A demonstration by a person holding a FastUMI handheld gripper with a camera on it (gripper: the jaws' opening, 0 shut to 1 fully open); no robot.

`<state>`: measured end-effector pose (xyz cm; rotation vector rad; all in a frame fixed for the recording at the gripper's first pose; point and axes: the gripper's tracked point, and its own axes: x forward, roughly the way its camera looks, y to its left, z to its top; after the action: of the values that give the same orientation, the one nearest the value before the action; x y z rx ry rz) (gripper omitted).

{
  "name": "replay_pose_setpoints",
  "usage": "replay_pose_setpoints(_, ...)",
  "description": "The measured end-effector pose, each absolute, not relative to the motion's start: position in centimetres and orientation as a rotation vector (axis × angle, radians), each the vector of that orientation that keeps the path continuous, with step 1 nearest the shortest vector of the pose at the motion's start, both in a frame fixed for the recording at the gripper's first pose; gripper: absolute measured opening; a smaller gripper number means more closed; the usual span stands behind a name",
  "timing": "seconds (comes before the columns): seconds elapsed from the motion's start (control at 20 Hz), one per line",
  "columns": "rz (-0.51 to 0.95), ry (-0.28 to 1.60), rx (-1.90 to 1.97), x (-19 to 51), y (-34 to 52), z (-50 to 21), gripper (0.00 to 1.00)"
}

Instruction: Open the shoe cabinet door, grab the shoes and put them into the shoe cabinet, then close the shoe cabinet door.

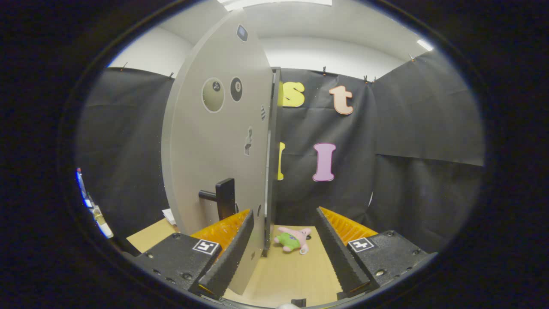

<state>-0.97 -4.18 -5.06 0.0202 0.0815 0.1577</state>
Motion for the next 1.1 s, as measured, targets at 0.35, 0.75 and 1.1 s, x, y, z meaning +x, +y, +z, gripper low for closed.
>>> replay_pose_setpoints(0.35, 0.234, 0.08, 0.066, -0.6, 3.2, -4.7, 0.95)
replay_pose_setpoints(0.75, 0.294, 0.091, 0.06, 2.0, 12.5, -4.8, 0.95)
replay_pose_setpoints(1.1, 0.268, 0.083, 0.05, 4.4, 17.0, -5.0, 1.0)
